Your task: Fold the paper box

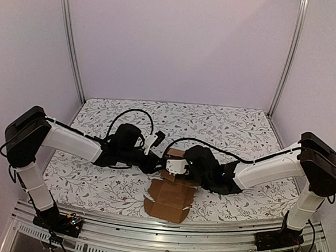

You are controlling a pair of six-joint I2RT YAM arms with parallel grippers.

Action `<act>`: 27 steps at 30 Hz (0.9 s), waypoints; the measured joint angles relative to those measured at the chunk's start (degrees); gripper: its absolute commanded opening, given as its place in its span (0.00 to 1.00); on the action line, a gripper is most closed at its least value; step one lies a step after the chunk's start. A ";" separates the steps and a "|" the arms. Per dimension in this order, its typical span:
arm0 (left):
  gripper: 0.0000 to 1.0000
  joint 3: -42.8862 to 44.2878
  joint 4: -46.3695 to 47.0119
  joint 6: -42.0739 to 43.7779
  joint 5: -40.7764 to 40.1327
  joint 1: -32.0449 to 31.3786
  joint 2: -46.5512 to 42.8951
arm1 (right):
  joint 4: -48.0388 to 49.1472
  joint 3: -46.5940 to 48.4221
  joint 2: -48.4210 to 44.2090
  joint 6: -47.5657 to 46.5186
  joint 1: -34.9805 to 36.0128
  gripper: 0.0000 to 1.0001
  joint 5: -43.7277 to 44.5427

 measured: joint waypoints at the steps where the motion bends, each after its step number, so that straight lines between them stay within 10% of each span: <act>1: 0.38 -0.02 0.00 0.11 -0.37 -0.24 0.00 | 0.00 0.00 0.00 -0.02 0.15 0.00 0.28; 27: 0.42 -5.40 1.92 0.76 -14.88 -6.64 -1.64 | 2.56 -0.35 2.40 -0.35 6.45 0.00 8.26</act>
